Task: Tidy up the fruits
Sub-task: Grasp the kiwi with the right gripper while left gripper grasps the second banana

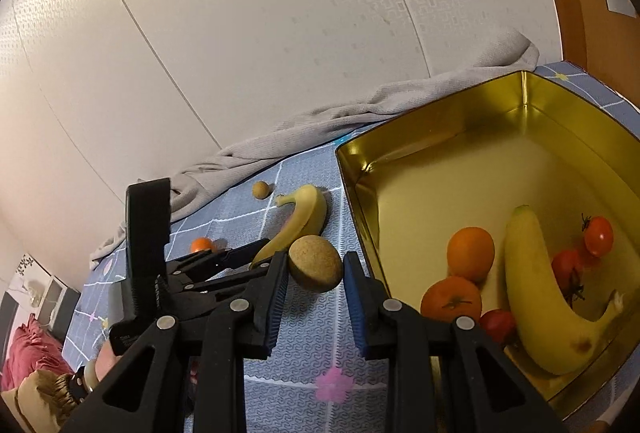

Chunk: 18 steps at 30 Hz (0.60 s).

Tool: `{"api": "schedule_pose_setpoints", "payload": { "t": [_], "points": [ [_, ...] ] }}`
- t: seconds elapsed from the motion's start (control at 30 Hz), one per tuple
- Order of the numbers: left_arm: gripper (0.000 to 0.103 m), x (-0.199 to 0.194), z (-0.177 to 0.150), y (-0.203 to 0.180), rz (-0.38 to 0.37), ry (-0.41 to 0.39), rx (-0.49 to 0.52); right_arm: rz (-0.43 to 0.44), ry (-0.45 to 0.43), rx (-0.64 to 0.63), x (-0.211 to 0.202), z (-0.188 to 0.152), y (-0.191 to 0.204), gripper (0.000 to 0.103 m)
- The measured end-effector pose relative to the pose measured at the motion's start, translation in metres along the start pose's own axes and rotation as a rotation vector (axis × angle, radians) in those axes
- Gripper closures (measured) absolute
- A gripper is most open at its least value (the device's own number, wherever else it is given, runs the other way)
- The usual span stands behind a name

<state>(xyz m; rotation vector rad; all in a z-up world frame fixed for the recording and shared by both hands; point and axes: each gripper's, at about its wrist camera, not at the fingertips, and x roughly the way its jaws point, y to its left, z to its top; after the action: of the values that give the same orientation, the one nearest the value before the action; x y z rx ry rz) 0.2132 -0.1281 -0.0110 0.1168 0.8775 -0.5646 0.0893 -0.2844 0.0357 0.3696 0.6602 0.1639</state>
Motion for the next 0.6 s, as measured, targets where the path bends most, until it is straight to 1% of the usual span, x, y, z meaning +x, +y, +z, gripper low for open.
{"api": "schedule_pose_setpoints", "payload": {
  "t": [0.1, 0.2, 0.3, 0.37, 0.4, 0.43, 0.47, 0.5, 0.53, 0.6],
  "points": [
    [0.068, -0.004, -0.006, -0.005, 0.015, 0.004, 0.033, 0.0, 0.002, 0.005, 0.002, 0.0, 0.0, 0.075],
    [0.073, -0.014, -0.016, -0.005, 0.012, 0.025, 0.009, 0.003, -0.001, 0.01, 0.002, 0.001, 0.0, 0.074],
    [0.073, -0.028, -0.029, -0.003, 0.017, 0.058, -0.005, 0.002, -0.004, 0.012, 0.003, 0.001, 0.0, 0.075],
    [0.072, -0.038, -0.035, -0.001, 0.035, 0.05, -0.022, 0.004, -0.009, 0.02, -0.001, 0.001, -0.002, 0.075],
    [0.063, -0.042, -0.036, -0.001, 0.034, 0.037, -0.033, 0.007, -0.013, 0.026, -0.002, 0.002, -0.002, 0.075],
    [0.052, -0.046, -0.034, 0.001, 0.025, 0.014, -0.051, 0.009, -0.017, 0.032, -0.003, 0.002, -0.003, 0.075],
    [0.029, -0.048, -0.031, 0.002, 0.018, -0.016, -0.07, 0.01, -0.023, 0.037, -0.004, 0.003, -0.004, 0.075],
    [0.019, -0.049, -0.026, 0.002, 0.021, -0.043, -0.083, 0.007, -0.03, 0.037, -0.005, 0.004, -0.004, 0.075],
    [0.019, -0.048, -0.02, 0.001, 0.03, -0.073, -0.094, 0.001, -0.038, 0.037, -0.006, 0.005, -0.005, 0.075],
    [0.02, -0.039, -0.006, -0.003, 0.032, -0.069, -0.088, -0.009, -0.047, 0.041, -0.008, 0.007, -0.008, 0.075]
  ]
}}
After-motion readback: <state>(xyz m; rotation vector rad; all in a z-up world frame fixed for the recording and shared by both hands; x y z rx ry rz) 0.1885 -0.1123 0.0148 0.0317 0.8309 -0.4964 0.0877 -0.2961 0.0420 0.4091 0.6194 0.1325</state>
